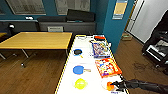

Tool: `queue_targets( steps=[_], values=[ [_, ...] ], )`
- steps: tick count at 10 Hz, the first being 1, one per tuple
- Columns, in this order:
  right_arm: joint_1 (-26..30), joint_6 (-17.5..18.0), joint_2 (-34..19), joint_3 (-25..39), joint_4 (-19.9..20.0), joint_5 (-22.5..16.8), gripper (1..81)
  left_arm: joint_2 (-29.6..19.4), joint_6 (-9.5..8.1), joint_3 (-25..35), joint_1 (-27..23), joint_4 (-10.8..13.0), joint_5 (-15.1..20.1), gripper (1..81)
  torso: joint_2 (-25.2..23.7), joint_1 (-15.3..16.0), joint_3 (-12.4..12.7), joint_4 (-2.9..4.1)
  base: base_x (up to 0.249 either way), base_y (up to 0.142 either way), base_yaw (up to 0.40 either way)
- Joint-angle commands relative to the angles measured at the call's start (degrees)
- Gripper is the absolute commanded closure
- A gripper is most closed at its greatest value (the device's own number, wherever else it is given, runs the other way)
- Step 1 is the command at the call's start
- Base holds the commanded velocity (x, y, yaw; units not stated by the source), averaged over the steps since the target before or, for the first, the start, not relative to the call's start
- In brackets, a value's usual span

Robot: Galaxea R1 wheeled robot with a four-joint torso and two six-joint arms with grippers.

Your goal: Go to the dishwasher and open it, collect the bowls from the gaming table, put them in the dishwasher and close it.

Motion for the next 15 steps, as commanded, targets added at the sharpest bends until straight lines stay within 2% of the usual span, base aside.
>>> queue_targets(
  steps=[1, 5, 6, 7, 9, 11, 12, 13, 14, 15],
  values=[
    [6.72, 0.06, -0.17, 0.51, 0.81, -1.49, 1.0, -0.3, -0.06, 0.37, 0.19, -0.17, 3.61, 1.0, 0.0, 0.0, 0.0, 0.0, 0.0, 0.0, 0.0],
    [5.04, 0.15, 0.98, -0.81, 0.89, -0.43, 1.0, -0.21, -0.06, 0.37, 0.19, -0.17, 3.69, 1.0, 0.0, 0.0, 0.0, 0.0, 0.0, 0.0, 0.0],
    [5.04, 0.15, 0.72, -1.07, 1.07, -0.43, 81.1, -0.3, -0.06, 0.37, 0.2, -0.17, 3.69, 1.0, 0.0, 0.0, 0.0, 0.0, 0.0, 0.0, 0.0],
    [5.3, 0.23, -0.15, -0.56, 1.33, -0.52, 81.1, -0.3, -0.06, 0.37, 0.28, -0.17, 3.78, 1.0, 0.0, 0.0, 0.0, 0.0, 0.0, 0.0, 0.0],
    [8.1, 0.58, -5.97, 4.37, 2.21, -1.57, 81.1, -0.04, -0.06, 0.37, 0.19, -0.17, 3.69, 1.0, 0.0, -0.02, 0.0, 0.0, 0.0, 0.0, 0.0],
    [12.42, 0.68, -18.44, 15.19, 1.17, -3.66, 81.1, 0.14, 0.02, 0.37, 0.19, 0.0, 3.35, 1.0, 0.0, 0.0, 0.0, 0.0, 0.0, 0.0, 0.0],
    [13.04, 0.06, -26.35, 21.27, 0.72, -4.91, 81.1, 0.14, 0.02, 0.37, 0.28, 0.09, 3.26, 1.0, 0.0, 0.0, 0.0, 0.0, 0.0, 0.0, 0.0],
    [12.78, -0.29, -32.08, 25.5, 0.47, -5.26, 81.1, 0.23, 0.02, 0.37, 0.19, 0.27, 3.25, 1.0, 0.0, 0.0, -0.02, 0.0, 0.0, 0.0, 0.0],
    [12.17, -3.68, -38.61, 30.79, 0.1, -5.78, 81.1, 0.23, 0.02, 0.37, 0.11, 0.45, 3.25, 1.0, 0.0, 0.0, 0.0, 0.0, 0.0, 0.0, 0.0],
    [11.12, -6.52, -44.14, 35.53, 0.28, -8.58, 81.1, 0.31, 0.02, 0.37, 0.02, 0.53, 3.25, 1.0, 0.0, 0.0, 0.0, 0.0, 0.0, 0.0, 0.0]
  ],
)
